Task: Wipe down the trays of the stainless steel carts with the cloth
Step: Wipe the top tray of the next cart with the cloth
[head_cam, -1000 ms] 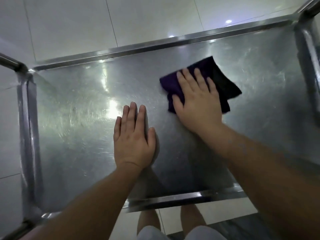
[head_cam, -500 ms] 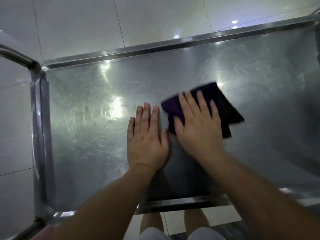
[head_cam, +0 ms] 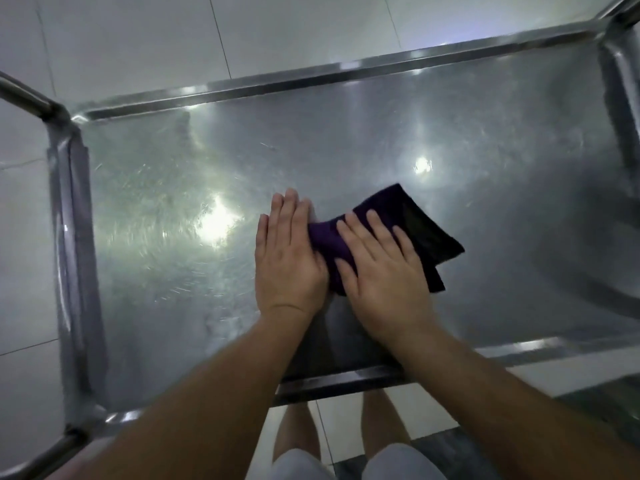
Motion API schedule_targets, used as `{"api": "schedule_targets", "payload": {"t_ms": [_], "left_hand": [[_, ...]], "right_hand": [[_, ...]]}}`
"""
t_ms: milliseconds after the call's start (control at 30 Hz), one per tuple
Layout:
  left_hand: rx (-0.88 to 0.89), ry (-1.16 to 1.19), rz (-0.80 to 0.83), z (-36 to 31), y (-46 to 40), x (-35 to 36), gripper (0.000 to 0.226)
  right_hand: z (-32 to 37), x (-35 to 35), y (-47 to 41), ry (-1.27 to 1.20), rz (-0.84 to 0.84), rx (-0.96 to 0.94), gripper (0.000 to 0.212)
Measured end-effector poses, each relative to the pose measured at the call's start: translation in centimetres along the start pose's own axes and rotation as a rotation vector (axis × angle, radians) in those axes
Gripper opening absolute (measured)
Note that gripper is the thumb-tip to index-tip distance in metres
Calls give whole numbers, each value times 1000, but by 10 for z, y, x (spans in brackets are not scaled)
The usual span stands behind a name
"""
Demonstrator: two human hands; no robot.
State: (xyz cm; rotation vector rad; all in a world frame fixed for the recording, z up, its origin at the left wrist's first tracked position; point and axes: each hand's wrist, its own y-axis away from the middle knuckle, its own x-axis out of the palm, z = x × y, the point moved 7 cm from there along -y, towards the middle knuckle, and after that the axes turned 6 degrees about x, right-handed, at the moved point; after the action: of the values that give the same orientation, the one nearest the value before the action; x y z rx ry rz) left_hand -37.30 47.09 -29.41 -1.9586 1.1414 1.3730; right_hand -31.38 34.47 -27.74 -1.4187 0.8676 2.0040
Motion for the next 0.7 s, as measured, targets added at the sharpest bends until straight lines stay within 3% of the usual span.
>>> {"api": "schedule_targets", "payload": {"t_ms": [133,267,433,500,700], "left_hand": [[11,21,-25,-1,0,-6,59],[6,130,3,-2,2,-17,58],[89,145,288,4,-6,-34,61],[94,105,354,10,0,-47,62],[170,-3,438,19,86,-99,61]], "right_hand": [[0,17,104,-45,61,-14,53],[1,11,144,-135,-29,38,49],[5,-14,142,-245,-110,223,43],[12,-22,142,-207,-47,280,48],[33,-31,135,-180,372,446,50]]}}
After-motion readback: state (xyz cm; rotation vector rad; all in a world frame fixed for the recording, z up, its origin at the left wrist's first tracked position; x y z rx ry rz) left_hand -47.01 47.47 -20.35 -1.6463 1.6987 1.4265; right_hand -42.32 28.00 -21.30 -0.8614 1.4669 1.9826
